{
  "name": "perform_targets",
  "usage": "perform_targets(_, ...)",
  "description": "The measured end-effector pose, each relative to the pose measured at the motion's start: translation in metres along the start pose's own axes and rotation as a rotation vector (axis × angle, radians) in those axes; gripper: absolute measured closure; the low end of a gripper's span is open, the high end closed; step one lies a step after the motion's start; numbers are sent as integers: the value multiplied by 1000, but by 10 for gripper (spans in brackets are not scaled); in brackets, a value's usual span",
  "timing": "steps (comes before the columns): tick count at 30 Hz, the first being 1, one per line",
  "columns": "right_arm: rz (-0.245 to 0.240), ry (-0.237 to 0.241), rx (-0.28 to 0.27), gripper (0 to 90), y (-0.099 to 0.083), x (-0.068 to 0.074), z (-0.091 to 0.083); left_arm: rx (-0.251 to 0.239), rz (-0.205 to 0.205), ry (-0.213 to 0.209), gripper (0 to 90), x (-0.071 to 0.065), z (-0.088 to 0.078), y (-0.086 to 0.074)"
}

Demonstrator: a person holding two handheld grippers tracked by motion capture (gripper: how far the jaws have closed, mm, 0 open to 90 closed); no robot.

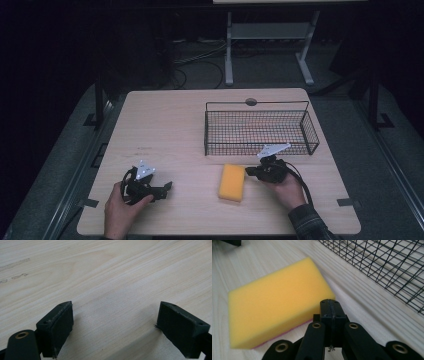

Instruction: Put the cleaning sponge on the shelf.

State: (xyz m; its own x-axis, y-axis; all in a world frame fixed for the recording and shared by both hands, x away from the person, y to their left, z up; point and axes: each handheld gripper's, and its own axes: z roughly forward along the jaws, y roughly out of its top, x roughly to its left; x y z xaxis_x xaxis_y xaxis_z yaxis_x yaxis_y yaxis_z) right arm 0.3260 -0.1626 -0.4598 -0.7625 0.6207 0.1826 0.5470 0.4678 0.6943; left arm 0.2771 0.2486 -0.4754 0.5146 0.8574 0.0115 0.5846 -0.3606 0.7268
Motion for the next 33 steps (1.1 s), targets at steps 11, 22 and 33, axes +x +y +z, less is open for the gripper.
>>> perform_targets(11,-11,31,-50,896,12,10,-12,0,0,0,128,0,0,0)
perform_targets(22,-66,114,-57,896,24,41,-5,-3,-3,0,128,0,0,0)
perform_targets(33,-85,165,-45,896,29,60,10,-3,-3,0,129,0,0,0)
